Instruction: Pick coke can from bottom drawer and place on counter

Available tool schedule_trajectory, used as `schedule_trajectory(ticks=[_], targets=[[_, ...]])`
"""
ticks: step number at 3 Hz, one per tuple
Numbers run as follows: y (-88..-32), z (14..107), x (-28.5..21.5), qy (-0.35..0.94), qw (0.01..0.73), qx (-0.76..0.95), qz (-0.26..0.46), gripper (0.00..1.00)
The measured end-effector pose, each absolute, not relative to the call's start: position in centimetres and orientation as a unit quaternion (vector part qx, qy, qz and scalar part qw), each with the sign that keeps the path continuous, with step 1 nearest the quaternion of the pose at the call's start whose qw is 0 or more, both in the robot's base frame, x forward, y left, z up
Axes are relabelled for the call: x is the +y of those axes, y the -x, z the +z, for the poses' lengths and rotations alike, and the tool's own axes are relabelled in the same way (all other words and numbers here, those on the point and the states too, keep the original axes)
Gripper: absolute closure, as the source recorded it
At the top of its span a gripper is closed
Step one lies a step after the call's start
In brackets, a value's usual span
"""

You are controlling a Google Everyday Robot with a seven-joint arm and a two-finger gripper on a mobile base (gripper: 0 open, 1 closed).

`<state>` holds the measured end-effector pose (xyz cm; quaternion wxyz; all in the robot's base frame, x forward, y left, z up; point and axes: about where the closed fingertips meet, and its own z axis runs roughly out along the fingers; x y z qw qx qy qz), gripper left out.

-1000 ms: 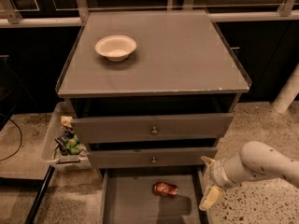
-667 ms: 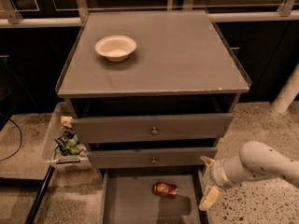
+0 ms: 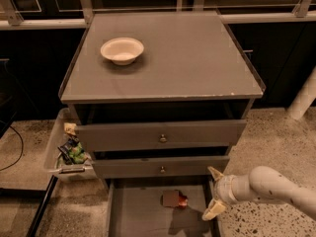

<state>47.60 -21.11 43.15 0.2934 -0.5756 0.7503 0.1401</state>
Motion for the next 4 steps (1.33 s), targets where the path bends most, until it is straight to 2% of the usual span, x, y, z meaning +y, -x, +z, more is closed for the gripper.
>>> schedule_trajectory(ticks=[1, 4], targets=[[-48.7, 39.2, -21.2, 0.581, 0.345, 0.723, 0.144, 0.0], [-49.6, 31.8, -20.0, 0.568, 0.345, 0.725, 0.18, 0.0]])
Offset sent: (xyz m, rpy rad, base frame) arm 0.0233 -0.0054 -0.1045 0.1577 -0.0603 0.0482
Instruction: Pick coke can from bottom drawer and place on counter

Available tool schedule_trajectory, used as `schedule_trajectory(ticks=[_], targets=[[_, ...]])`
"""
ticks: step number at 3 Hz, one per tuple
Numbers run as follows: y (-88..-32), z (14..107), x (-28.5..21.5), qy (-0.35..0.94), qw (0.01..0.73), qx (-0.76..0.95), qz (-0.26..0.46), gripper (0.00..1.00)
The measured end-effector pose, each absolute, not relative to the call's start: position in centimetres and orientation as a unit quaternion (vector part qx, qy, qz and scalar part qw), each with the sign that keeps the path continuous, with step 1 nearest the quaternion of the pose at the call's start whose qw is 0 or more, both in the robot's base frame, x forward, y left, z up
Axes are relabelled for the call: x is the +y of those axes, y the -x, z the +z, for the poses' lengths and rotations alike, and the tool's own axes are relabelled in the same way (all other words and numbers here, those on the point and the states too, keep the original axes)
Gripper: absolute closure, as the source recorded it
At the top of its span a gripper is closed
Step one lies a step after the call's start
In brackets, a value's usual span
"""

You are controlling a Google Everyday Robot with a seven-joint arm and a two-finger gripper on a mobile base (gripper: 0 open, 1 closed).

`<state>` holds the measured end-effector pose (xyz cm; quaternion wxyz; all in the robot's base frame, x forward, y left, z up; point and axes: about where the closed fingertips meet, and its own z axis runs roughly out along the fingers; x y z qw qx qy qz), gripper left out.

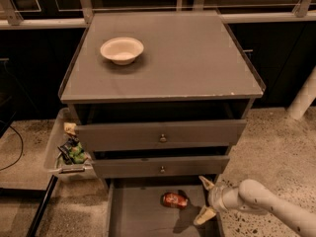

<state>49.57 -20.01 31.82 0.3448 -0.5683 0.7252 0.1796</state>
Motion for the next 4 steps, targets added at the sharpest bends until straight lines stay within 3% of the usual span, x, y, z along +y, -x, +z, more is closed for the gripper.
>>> schedule_trajectory(ticks=[4], targets=[[-53.0, 17.8, -16.4, 0.611, 0.337, 0.689, 0.199, 0.0]])
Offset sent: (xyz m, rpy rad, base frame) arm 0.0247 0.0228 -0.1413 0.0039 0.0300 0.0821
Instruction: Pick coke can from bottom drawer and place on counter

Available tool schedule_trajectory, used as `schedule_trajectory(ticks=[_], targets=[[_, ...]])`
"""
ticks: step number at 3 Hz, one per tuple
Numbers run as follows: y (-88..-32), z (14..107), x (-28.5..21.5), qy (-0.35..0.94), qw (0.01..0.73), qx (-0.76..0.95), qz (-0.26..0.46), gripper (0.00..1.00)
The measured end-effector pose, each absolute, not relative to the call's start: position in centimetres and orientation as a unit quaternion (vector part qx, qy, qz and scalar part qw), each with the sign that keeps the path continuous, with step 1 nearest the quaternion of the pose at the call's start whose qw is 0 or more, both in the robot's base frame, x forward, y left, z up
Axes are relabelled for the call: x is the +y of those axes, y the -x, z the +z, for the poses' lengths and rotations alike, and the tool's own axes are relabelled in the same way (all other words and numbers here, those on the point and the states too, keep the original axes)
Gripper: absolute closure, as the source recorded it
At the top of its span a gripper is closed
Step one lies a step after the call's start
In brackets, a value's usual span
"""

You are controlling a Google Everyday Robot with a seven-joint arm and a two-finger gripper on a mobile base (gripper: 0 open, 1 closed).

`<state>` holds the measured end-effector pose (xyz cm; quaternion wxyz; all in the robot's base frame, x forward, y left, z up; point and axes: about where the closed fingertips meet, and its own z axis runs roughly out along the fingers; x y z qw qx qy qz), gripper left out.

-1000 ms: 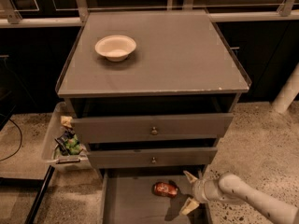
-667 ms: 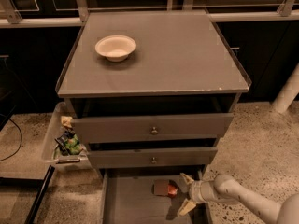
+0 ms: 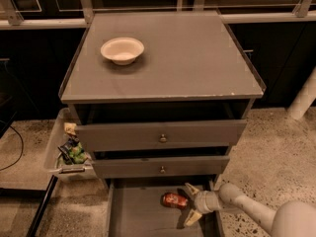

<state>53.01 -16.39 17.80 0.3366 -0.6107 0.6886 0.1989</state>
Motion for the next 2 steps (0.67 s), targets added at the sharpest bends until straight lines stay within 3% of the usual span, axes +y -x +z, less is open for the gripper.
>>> schedule_trajectory(ticks=[2], targets=[[-54.9, 14.0, -13.9, 0.616, 0.343, 0.68, 0.202, 0.0]])
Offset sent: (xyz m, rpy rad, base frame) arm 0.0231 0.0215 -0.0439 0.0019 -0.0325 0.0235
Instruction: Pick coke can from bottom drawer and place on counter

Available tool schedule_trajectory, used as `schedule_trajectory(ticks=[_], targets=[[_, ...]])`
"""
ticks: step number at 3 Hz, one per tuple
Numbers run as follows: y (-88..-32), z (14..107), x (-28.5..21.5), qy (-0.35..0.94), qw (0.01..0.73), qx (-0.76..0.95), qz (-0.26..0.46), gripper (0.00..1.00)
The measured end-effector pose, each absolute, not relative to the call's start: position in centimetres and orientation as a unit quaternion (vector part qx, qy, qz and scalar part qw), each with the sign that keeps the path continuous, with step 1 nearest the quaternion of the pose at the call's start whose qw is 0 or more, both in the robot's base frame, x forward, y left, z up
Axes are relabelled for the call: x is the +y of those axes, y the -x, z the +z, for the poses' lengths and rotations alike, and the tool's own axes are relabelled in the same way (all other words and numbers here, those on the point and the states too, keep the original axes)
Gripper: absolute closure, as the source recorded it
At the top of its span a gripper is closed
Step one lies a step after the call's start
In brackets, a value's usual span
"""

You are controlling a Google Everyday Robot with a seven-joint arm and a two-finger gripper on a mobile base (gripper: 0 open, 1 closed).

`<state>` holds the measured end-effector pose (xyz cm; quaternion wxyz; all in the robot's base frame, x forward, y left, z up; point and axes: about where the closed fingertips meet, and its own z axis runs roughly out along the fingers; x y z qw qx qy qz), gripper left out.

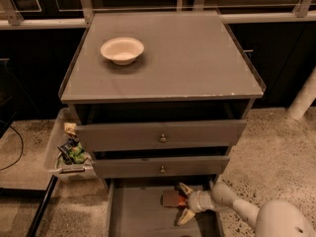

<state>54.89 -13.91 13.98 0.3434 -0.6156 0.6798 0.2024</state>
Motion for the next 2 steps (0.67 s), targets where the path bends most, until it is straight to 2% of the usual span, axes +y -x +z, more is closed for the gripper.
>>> schedule_trajectory(ticks=[1, 2], targets=[[-54.9, 13.97, -13.91, 0.616, 0.343, 0.68, 0.202, 0.0], [-54.9, 13.97, -13.9, 0.616, 0.343, 0.68, 0.202, 0.18]])
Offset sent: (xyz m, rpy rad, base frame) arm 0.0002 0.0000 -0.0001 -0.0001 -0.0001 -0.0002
